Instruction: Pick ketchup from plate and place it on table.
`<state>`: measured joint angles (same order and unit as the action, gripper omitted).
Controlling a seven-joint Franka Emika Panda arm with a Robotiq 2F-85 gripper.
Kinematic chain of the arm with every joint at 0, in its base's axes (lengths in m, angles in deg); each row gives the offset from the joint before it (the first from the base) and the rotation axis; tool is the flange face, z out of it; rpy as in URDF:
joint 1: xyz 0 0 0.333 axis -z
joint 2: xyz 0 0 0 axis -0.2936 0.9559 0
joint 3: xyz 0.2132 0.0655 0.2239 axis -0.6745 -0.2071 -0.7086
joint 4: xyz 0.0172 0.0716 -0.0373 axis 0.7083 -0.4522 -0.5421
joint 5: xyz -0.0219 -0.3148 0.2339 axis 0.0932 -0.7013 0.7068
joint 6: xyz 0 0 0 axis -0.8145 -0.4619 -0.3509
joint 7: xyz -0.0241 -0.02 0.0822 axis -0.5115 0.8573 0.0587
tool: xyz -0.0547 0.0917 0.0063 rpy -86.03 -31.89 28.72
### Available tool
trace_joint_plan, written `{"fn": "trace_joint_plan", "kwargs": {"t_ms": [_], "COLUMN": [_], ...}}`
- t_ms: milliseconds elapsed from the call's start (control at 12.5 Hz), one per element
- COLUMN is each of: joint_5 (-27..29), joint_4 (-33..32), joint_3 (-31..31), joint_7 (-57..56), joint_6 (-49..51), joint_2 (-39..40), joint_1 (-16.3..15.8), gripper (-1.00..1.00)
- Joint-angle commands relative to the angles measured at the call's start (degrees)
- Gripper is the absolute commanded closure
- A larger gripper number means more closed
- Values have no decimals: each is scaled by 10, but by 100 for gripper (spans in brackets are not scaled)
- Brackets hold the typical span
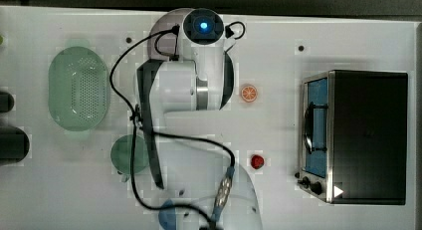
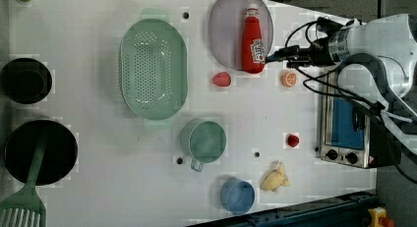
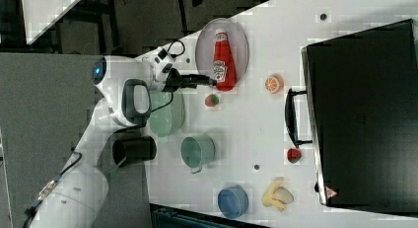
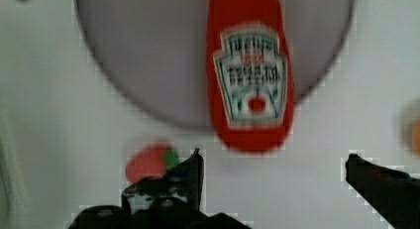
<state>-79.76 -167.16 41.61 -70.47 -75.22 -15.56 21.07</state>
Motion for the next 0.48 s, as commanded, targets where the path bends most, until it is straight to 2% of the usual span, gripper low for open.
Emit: {"fn": "trace_joint_plan", "kwargs": {"t_ms": [80, 320, 480], "joint_5": [-9, -44, -44], "joint_4": [15, 34, 41], "joint_3": [1, 1, 2], "joint_7": [-36, -36, -36], "joint_6": [-43, -85, -108], "joint_2": [41, 82, 104], "joint_1": [0, -1, -1], "gripper": [-100, -100, -100]}}
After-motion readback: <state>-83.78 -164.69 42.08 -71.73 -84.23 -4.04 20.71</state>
